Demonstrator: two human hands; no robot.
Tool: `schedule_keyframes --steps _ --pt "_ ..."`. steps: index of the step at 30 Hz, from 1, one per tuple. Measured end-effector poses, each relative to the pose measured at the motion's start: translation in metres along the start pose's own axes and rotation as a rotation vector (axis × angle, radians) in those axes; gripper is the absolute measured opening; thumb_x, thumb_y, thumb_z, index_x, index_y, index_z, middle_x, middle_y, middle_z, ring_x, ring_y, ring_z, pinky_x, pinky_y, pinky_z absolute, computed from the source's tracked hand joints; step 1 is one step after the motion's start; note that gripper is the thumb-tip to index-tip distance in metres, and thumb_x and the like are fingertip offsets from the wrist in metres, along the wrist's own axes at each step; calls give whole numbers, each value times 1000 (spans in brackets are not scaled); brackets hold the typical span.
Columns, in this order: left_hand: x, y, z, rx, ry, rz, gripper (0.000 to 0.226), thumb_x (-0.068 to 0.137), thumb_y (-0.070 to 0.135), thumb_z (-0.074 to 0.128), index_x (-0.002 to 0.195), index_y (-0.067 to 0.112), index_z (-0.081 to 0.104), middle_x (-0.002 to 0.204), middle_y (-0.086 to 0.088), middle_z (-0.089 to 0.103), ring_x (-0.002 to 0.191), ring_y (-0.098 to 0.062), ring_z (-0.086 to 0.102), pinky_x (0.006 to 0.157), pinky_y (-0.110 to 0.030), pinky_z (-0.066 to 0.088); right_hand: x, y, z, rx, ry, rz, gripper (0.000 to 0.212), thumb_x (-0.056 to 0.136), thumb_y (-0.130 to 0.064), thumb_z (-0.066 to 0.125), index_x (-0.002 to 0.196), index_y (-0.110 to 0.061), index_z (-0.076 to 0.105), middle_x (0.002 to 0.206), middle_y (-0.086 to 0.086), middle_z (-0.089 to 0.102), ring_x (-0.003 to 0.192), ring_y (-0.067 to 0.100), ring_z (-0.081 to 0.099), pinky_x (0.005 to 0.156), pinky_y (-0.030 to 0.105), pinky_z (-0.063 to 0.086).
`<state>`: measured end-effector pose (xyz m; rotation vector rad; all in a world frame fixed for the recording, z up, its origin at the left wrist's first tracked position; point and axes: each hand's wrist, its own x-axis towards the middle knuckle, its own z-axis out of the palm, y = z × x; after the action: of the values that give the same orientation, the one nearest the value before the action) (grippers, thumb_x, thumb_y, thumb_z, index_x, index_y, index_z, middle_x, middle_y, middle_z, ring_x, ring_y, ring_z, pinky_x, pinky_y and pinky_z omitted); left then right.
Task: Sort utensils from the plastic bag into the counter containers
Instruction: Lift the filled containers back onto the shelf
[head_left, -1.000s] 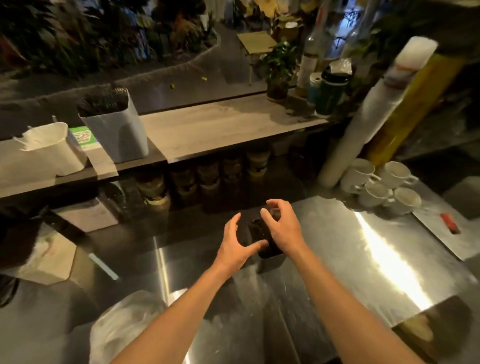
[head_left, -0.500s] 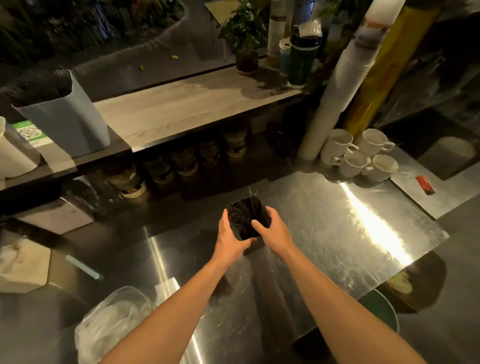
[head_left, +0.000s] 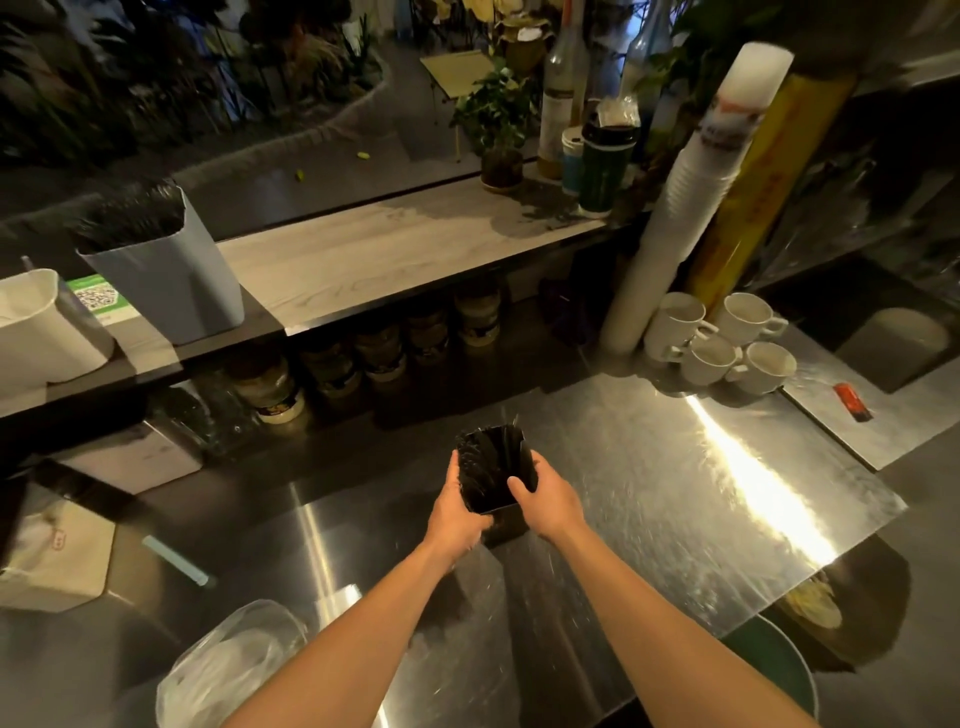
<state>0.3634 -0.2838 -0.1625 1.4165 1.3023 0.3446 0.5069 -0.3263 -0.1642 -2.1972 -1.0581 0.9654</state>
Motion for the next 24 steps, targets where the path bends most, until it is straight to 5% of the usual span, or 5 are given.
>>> schedule_keyframes --steps 7,14,17,24 --pt "-5 22 -53 -59 97 137 113 79 -9 73 160 39 10 132 15 56 119 1 53 71 -2 46 -5 -70 -19 -131 81 -195 49 94 -48 59 141 -42 46 117 -8 71 110 19 66 90 37 54" --pt "-21 81 -125 -133 228 277 100 82 1 79 158 34 23 143 12 52 134 -5 45 95 -13 44 -10 -164 -47 -161 180 -426 39 95 -55 56 129 -37 57 110 -4 73 103 21 67 77 30 46" --pt "-28 104 -152 -143 278 332 97 82 4 80 157 34 27 145 6 54 137 -12 45 109 -30 42 -11 -199 -56 -142 238 -511 41 93 -63 54 125 -39 61 101 -5 74 96 19 68 79 34 52" --pt "-32 150 -204 -150 373 385 78 84 11 80 150 26 41 137 3 60 132 -18 51 101 -30 48 -3 -273 -68 -116 302 -643 43 93 -65 52 123 -37 66 91 -7 72 83 13 65 73 31 54"
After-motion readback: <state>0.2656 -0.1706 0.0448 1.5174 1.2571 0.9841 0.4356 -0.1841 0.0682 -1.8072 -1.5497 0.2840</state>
